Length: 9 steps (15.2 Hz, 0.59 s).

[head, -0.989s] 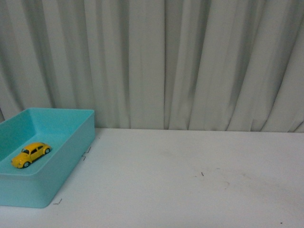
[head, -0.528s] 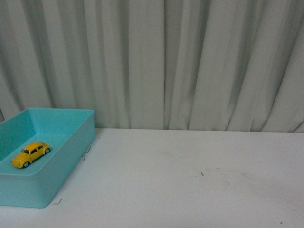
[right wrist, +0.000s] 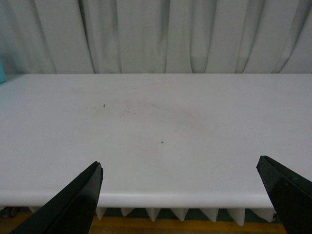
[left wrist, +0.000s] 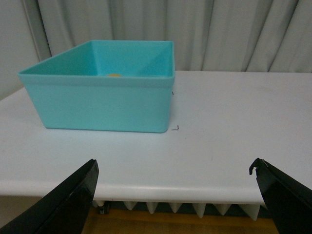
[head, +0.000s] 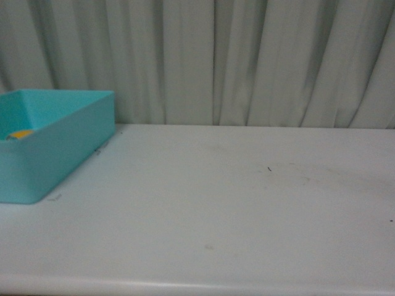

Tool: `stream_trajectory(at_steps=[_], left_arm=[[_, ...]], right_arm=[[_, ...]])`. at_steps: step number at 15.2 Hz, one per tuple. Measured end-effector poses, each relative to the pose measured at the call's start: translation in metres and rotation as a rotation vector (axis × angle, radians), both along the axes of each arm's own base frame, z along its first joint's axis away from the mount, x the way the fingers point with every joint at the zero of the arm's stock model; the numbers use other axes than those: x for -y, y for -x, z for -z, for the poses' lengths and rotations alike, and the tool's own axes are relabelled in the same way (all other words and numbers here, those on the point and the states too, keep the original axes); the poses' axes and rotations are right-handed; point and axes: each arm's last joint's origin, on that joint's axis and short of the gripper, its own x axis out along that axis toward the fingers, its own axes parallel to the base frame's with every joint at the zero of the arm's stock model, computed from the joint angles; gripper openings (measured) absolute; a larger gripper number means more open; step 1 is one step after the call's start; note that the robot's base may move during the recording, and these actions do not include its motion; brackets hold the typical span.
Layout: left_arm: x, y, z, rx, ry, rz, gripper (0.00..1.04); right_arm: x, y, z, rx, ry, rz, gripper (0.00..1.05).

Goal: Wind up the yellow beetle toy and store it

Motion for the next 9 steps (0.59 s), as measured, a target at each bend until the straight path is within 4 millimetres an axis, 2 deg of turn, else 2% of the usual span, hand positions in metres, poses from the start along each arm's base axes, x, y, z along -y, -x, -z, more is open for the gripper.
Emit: stream_trajectory(at_steps=[9], left_arm=[[0.0, 0.0, 0.0001, -0.001, 0.002, 0.0, 0.98]], right_arm=[[0.0, 0.0, 0.0, 0.0, -0.004, 0.0, 0.98]])
